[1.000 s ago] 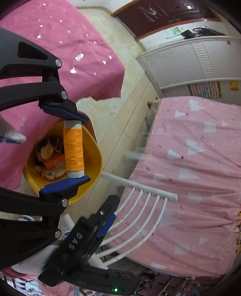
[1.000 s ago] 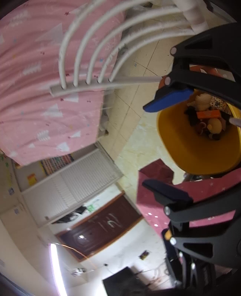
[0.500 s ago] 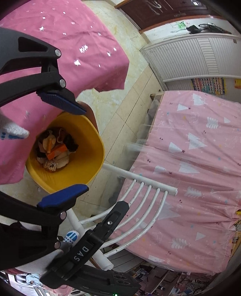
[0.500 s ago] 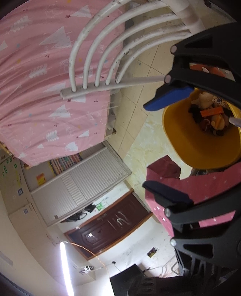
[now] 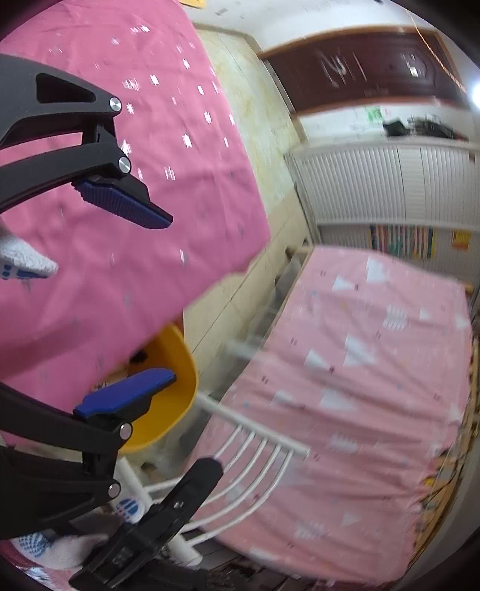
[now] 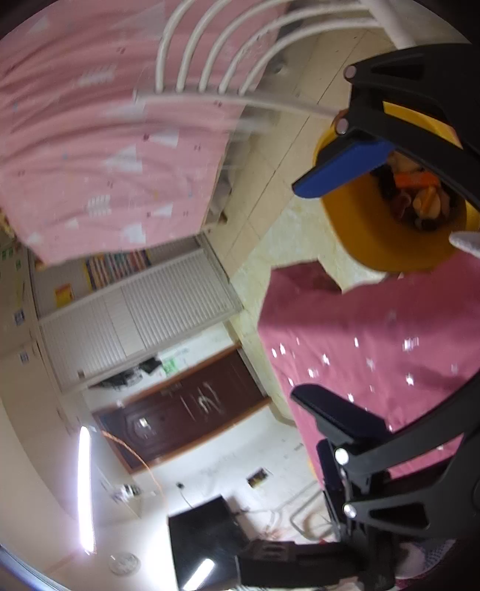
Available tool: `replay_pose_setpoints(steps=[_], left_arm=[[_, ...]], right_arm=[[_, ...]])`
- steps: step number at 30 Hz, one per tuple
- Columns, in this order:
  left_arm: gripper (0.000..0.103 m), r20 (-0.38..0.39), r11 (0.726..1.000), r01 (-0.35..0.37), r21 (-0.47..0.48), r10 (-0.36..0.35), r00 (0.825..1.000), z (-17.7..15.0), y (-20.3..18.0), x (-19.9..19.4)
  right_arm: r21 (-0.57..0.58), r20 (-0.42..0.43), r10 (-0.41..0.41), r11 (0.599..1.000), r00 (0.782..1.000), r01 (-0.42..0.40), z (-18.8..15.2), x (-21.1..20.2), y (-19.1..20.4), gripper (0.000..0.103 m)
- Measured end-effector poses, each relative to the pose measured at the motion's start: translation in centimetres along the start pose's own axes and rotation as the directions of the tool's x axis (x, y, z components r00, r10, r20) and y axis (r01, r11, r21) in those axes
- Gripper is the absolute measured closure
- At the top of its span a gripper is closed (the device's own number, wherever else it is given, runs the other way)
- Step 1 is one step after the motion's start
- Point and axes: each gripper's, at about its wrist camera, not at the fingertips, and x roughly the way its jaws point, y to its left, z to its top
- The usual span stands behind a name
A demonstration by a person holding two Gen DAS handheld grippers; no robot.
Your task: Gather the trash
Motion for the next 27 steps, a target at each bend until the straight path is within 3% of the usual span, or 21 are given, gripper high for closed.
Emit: replay_pose_setpoints(steps=[5,13,22,27], left_arm=[[0.029,0.055,0.992,-0.105,-0.063,0.109,0.993,-1.3,4.5,-2.4],[0.019,0.1,0.95,-0.261,-0.173,0.28,0.955,-3.7,11.6,-6.5],[0.017,0.119,0.91,-0.327,-0.256,0.365,0.923,-5.9,17.4,-9.5],[0.017,0.132,0.872,-0.403,-0.277,0.45,0.883,-7.4,19.8,-11.4]], right_arm=[[-0.075,-0.039,0.075,0.994,0.996,-0.078,-0.8,1.2,4.5,0.006],[-0.189,-0.12,0.192,0.959,0.974,-0.213,-3.0,3.3,12.6,0.006],[-0.268,-0.187,0.252,0.917,0.949,-0.296,-4.8,4.3,18.7,0.006],[-0.296,-0.213,0.274,0.897,0.938,-0.329,-5.6,4.8,21.0,0.006]])
